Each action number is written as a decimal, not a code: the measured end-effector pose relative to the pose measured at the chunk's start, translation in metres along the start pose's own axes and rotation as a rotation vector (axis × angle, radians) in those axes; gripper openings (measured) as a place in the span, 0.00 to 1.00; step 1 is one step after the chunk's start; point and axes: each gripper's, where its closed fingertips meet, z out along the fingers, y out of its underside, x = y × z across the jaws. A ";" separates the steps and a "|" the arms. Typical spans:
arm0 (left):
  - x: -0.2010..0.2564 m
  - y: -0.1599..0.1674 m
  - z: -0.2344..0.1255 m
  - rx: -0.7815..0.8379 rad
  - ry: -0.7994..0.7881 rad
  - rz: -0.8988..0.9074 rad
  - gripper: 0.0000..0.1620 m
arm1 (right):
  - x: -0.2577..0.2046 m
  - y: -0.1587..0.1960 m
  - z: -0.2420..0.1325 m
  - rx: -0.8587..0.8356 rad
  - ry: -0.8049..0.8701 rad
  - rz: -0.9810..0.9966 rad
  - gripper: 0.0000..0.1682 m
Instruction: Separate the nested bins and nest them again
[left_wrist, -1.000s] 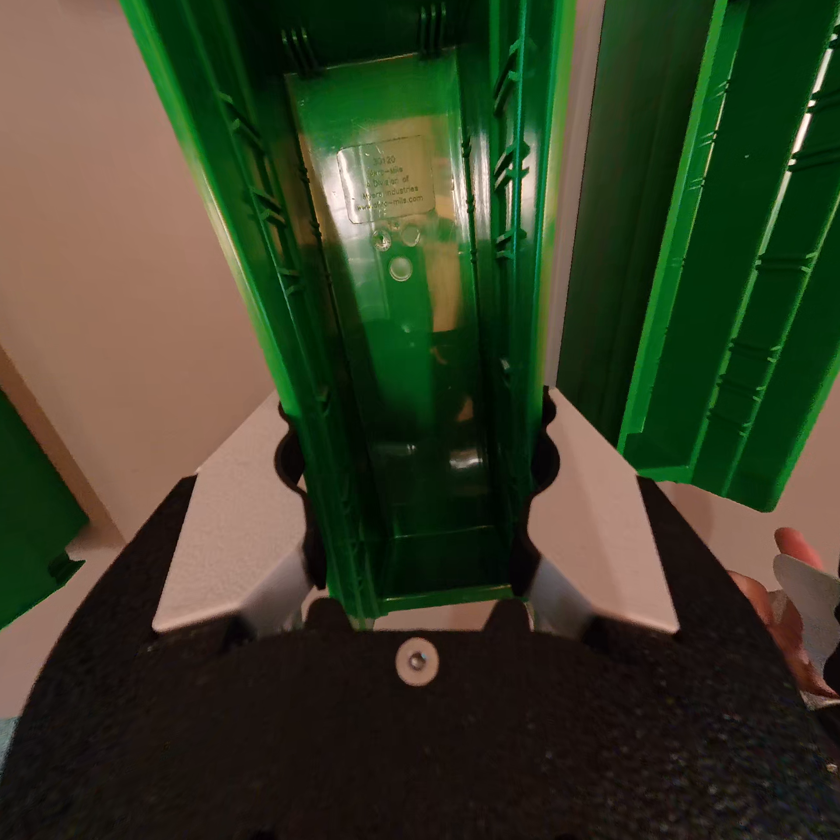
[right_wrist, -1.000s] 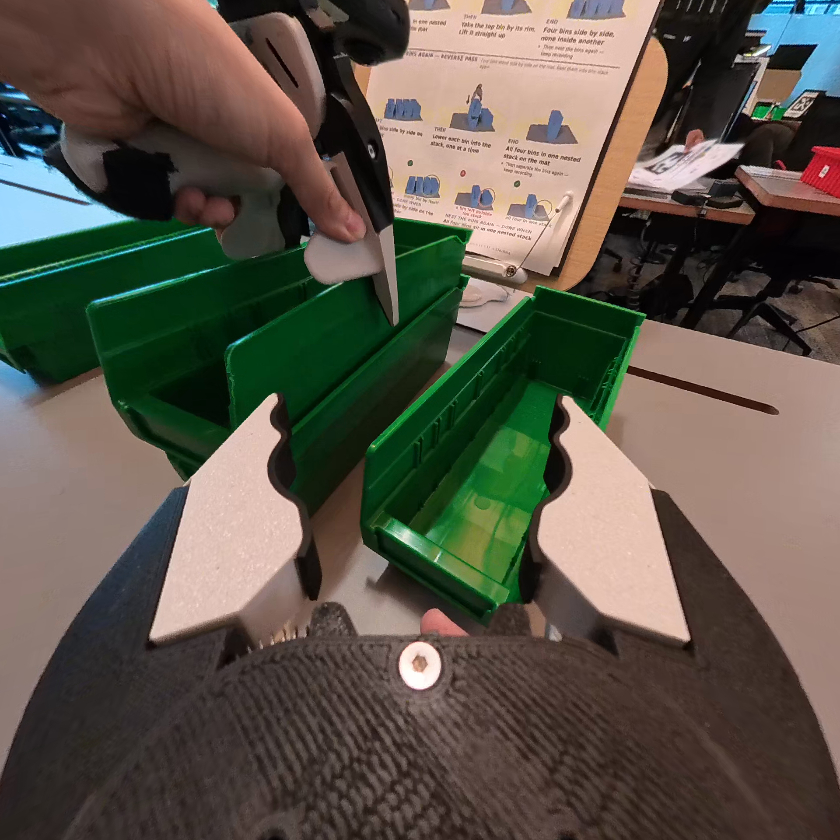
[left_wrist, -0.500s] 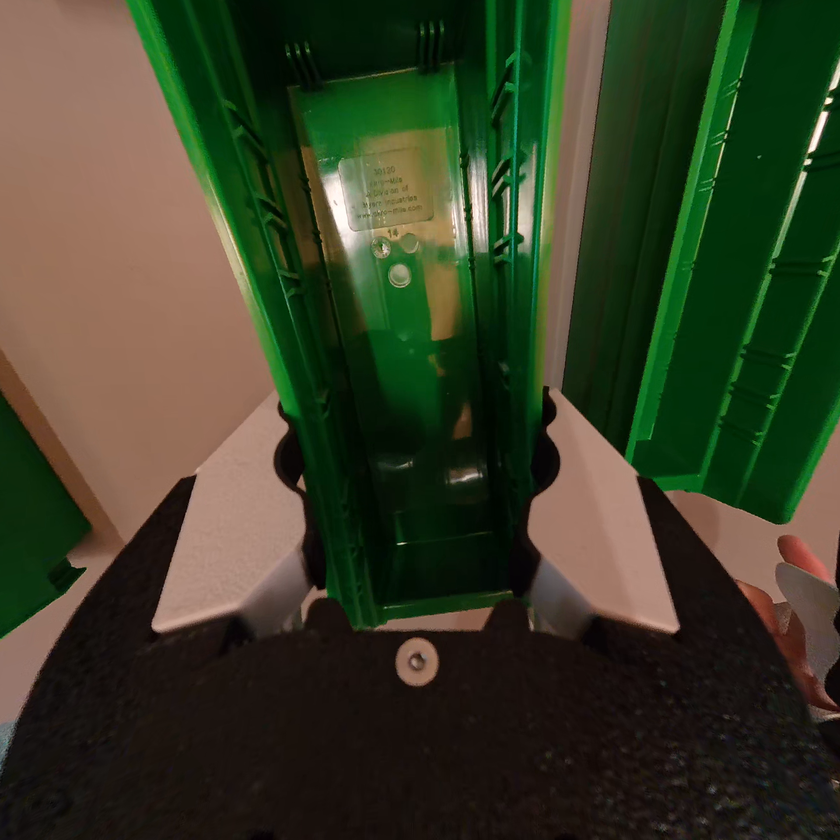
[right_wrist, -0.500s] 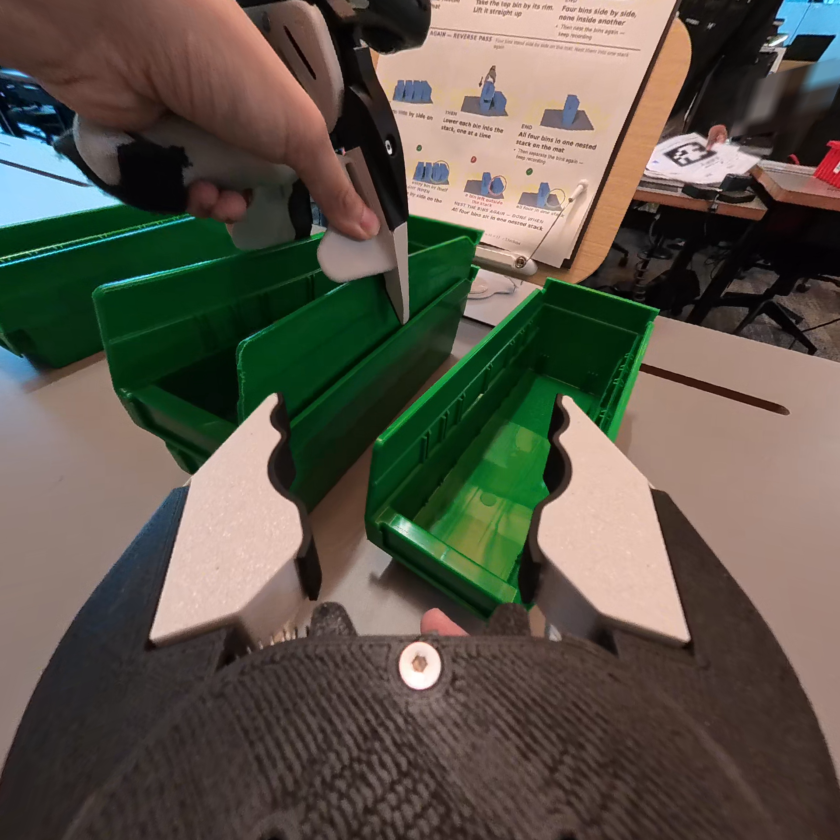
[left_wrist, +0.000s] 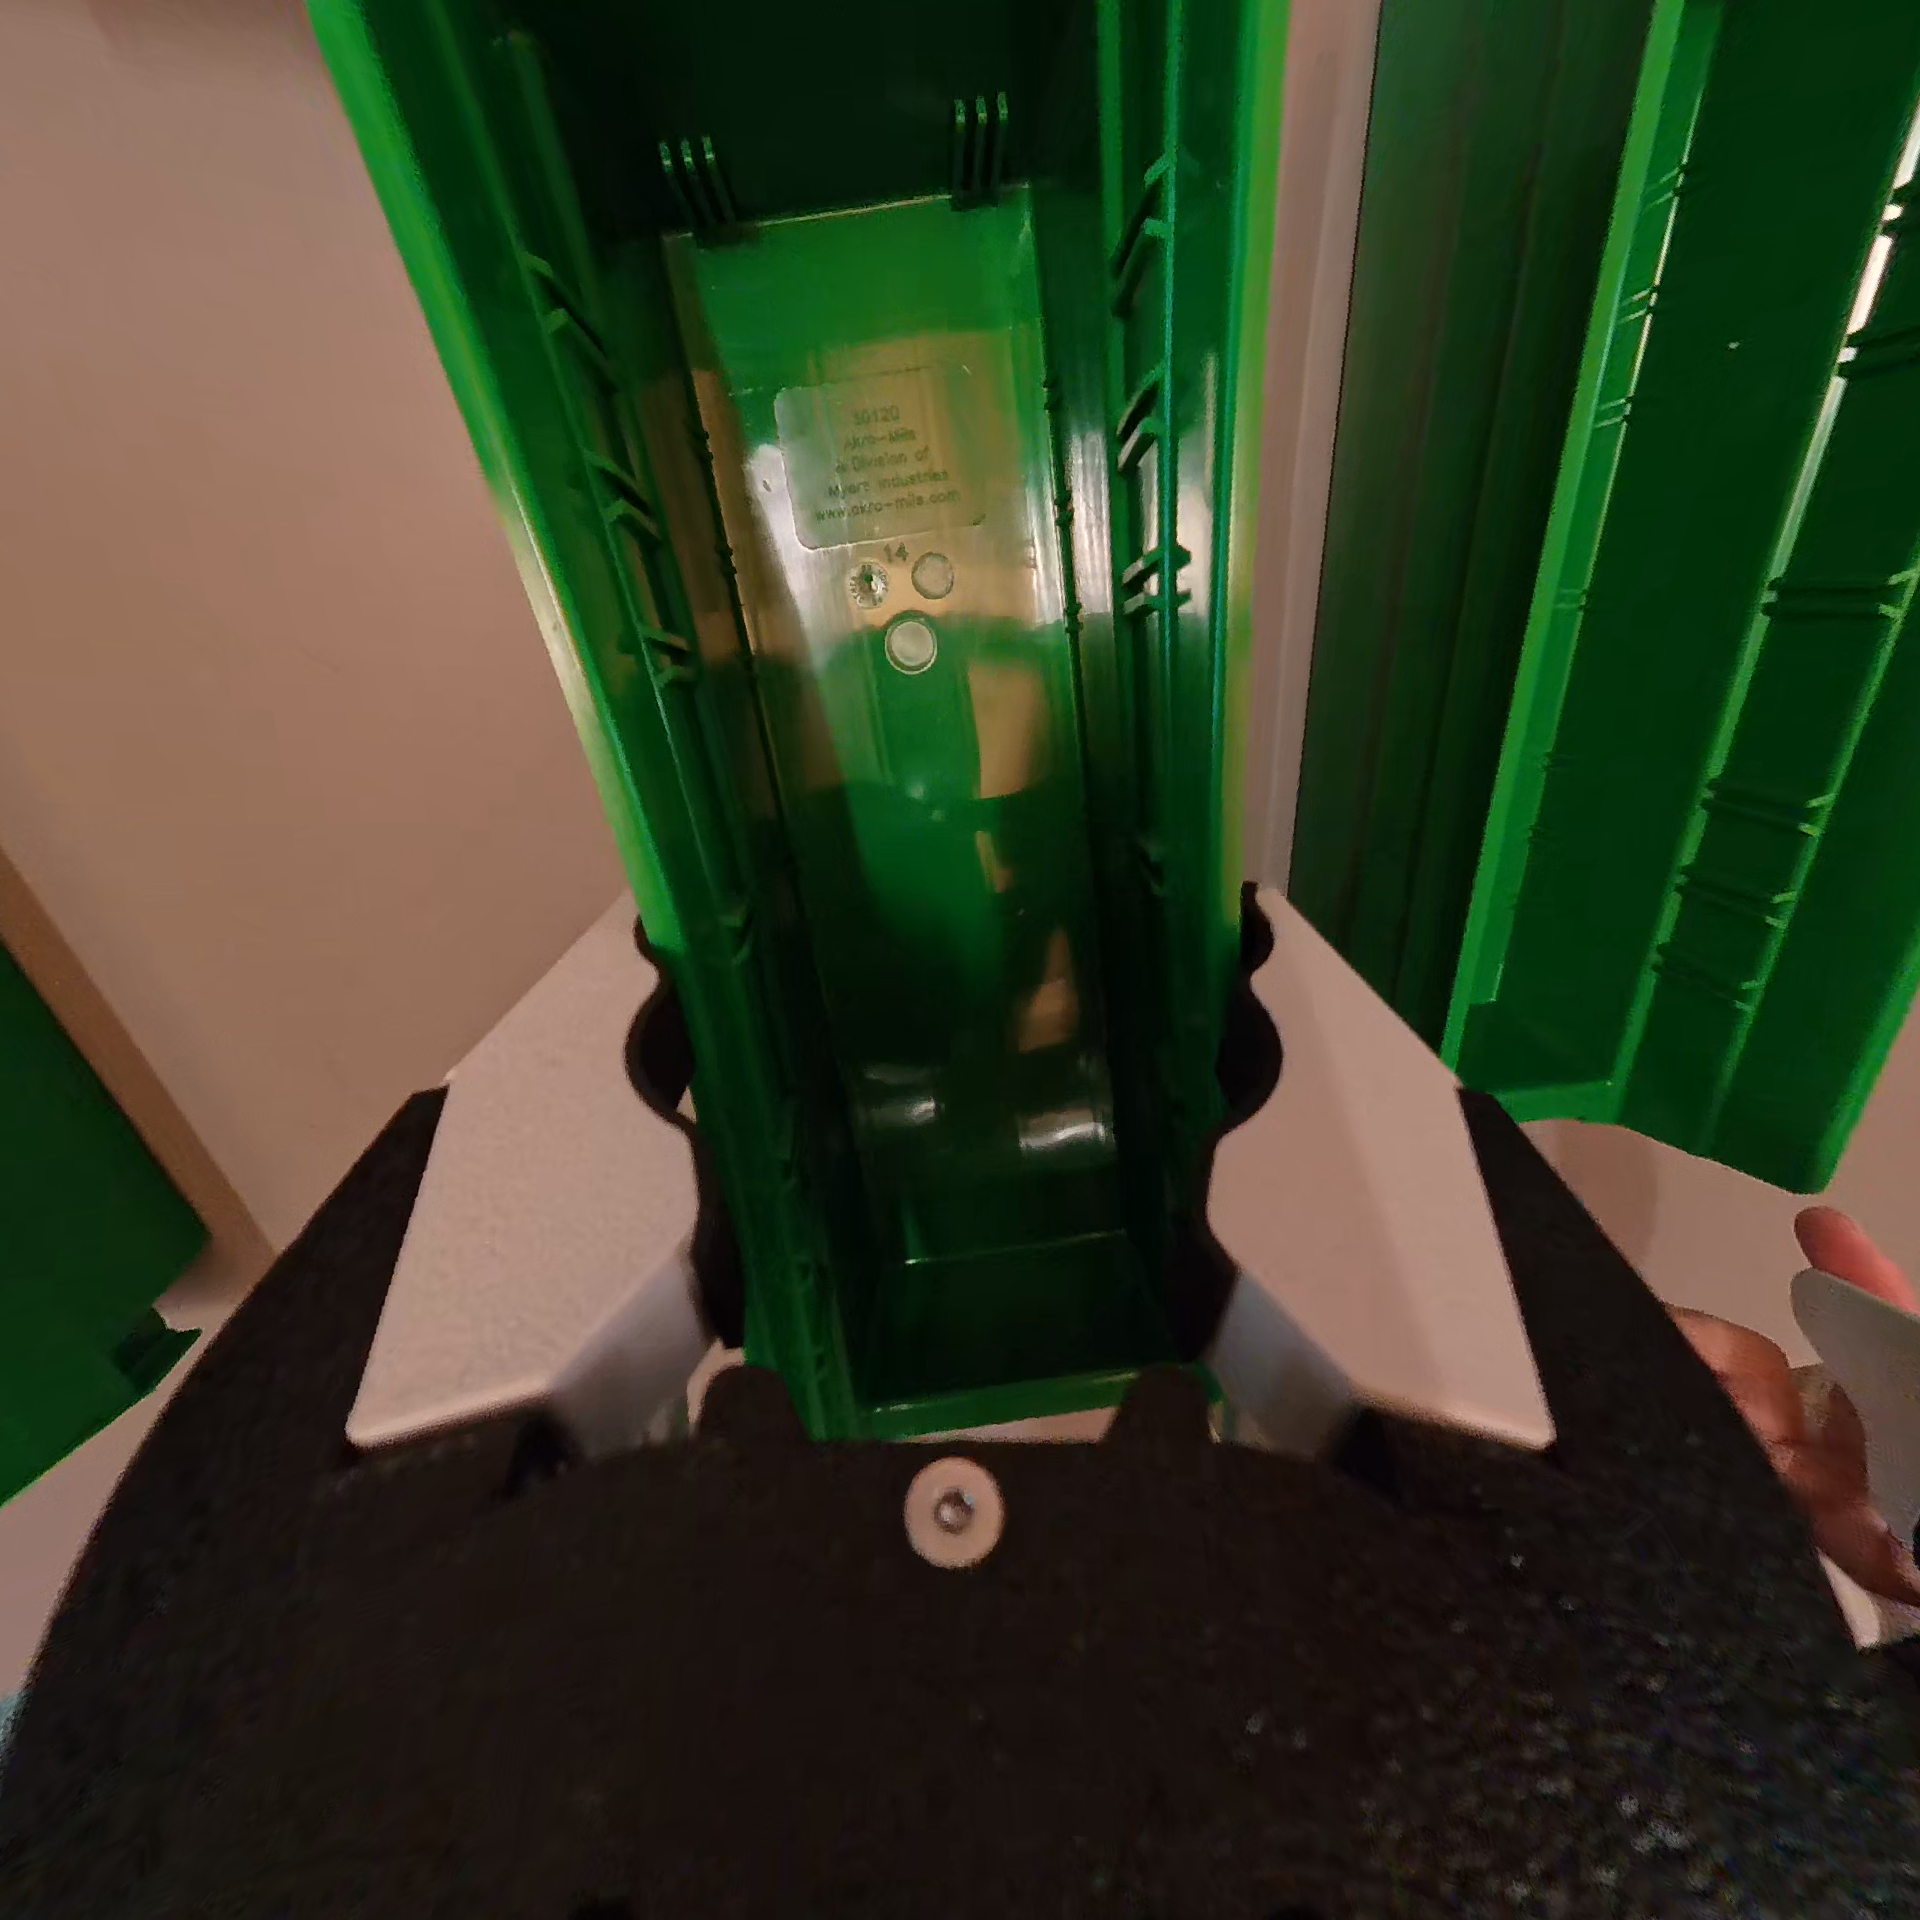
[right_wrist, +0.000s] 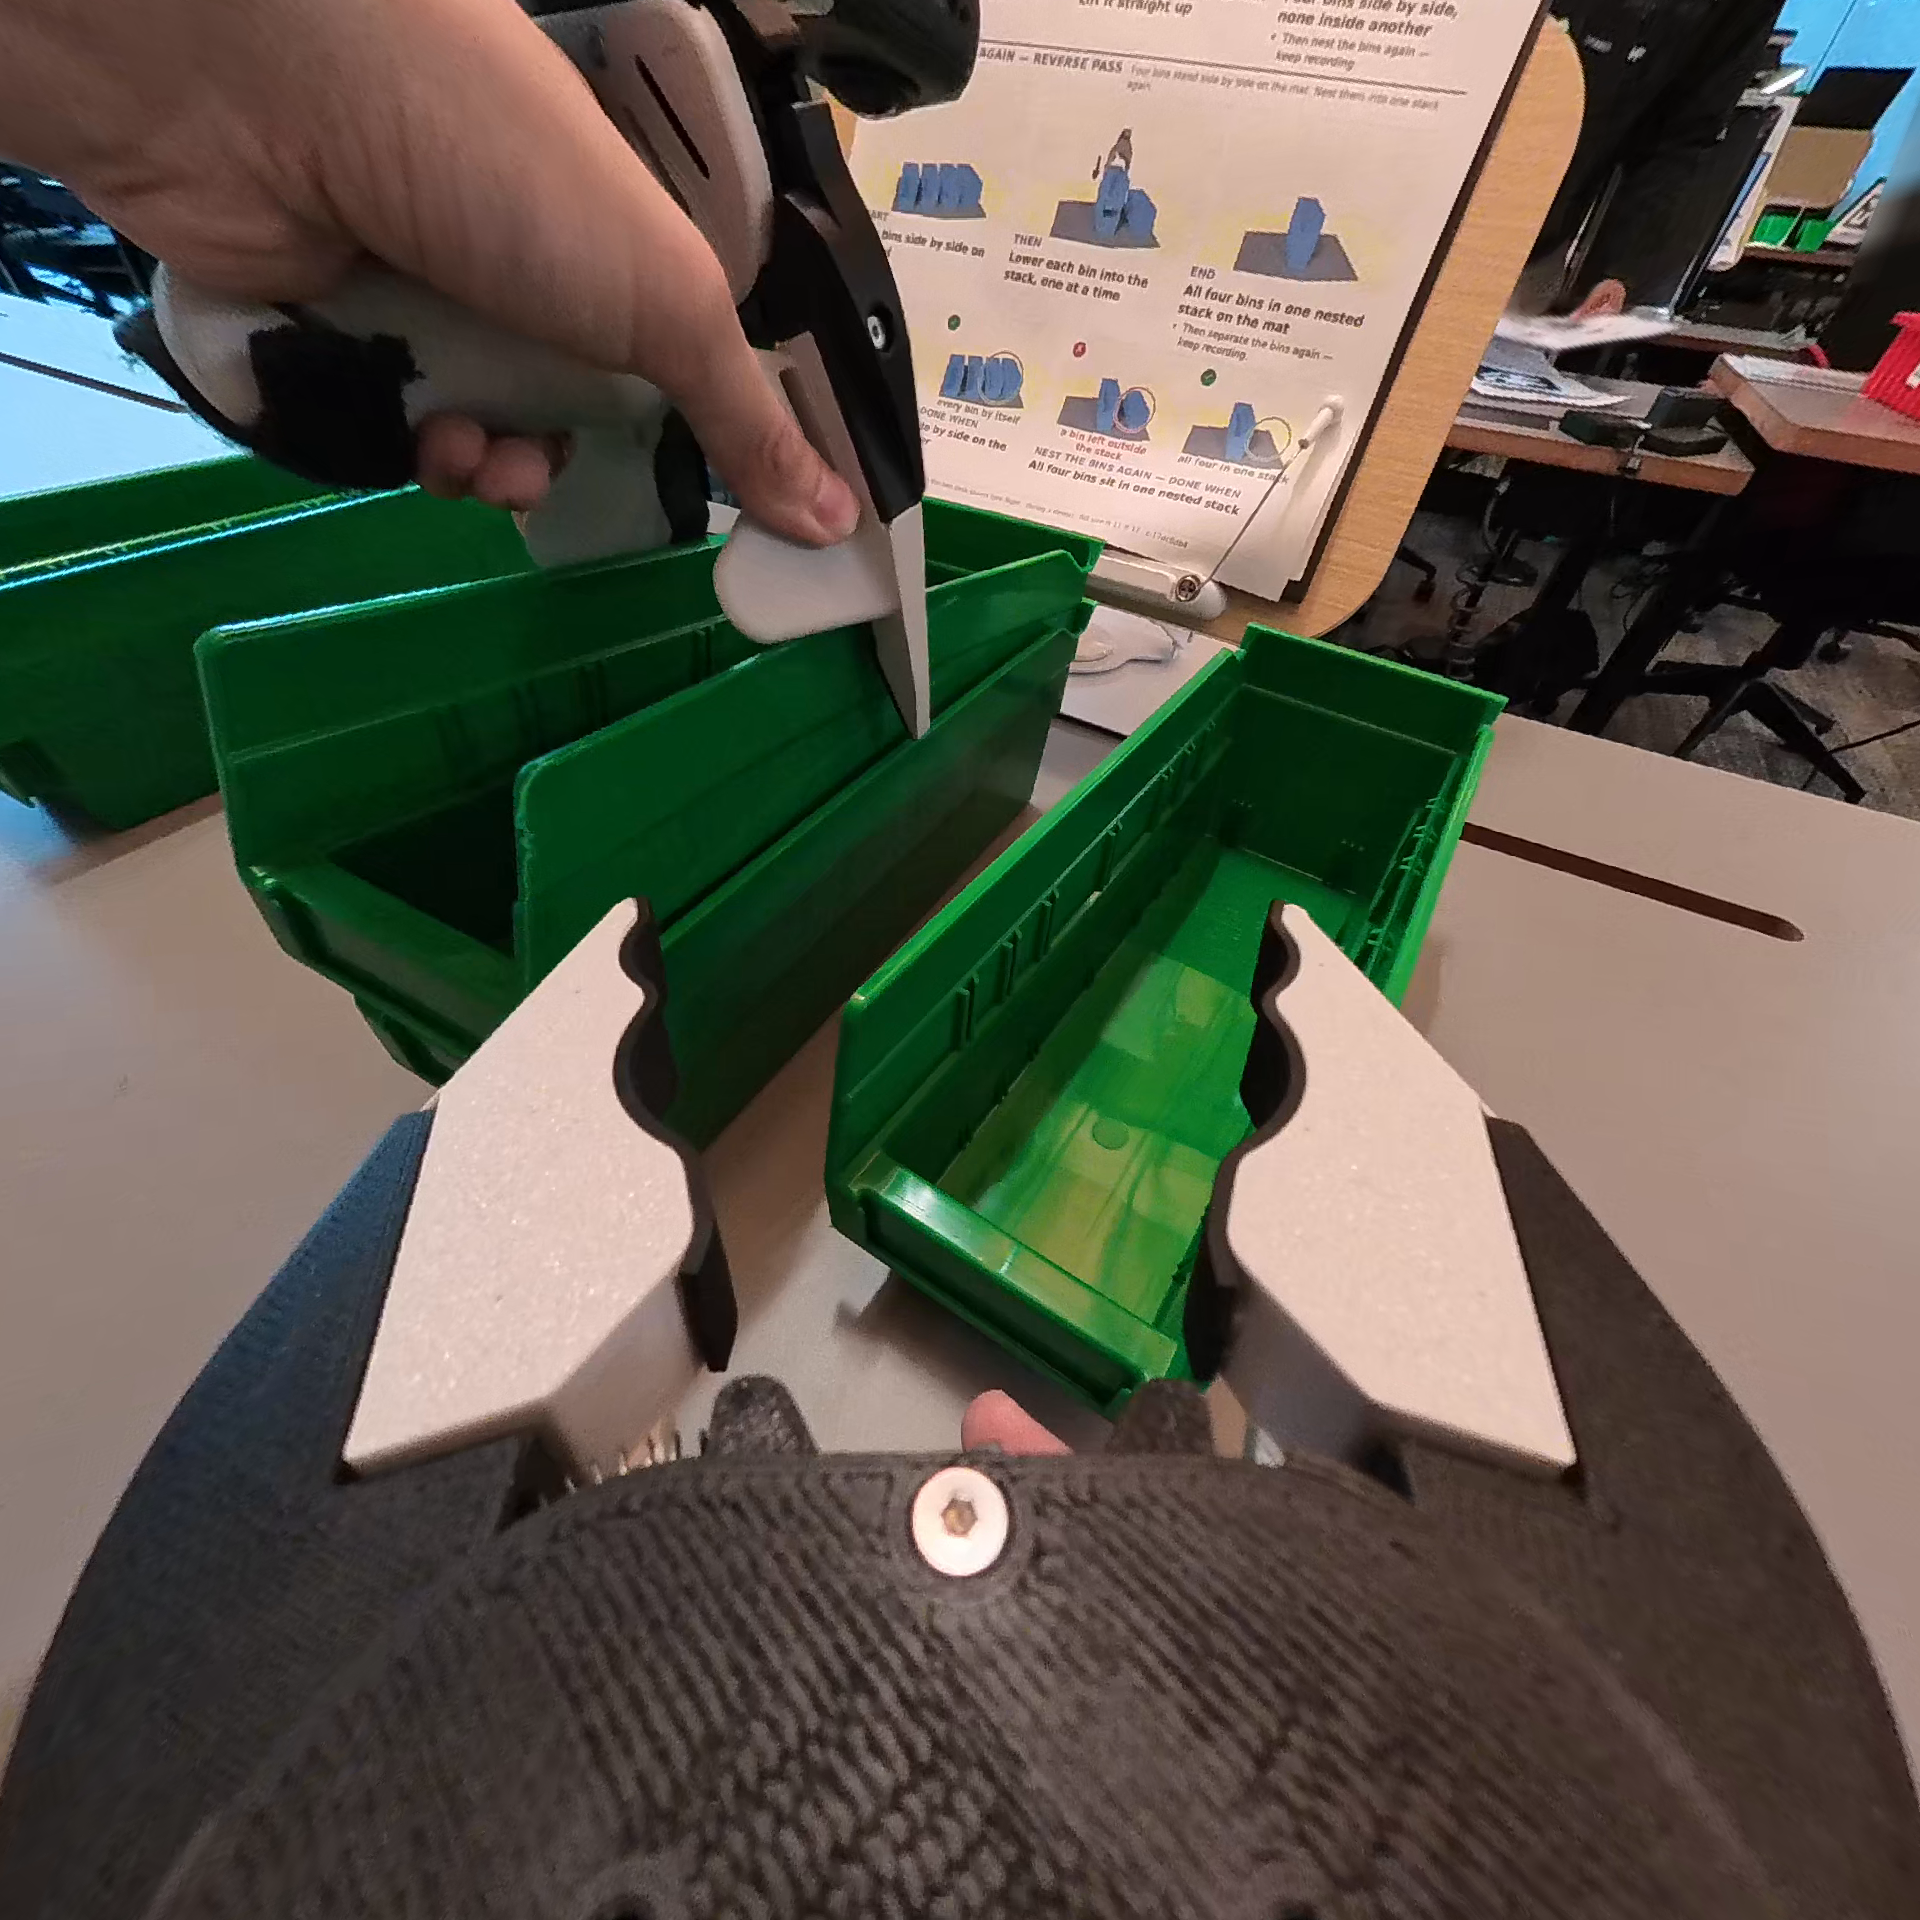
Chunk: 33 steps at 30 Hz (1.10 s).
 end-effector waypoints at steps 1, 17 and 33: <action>0.000 0.001 0.000 -0.002 0.001 0.005 0.64 | 0.000 0.000 0.000 -0.001 0.000 -0.001 0.67; 0.000 -0.006 -0.001 0.110 0.024 0.016 0.67 | -0.004 0.002 0.002 -0.008 -0.007 -0.016 0.66; 0.009 -0.010 -0.011 0.135 0.046 0.037 0.63 | -0.002 0.003 0.002 -0.008 -0.008 -0.012 0.65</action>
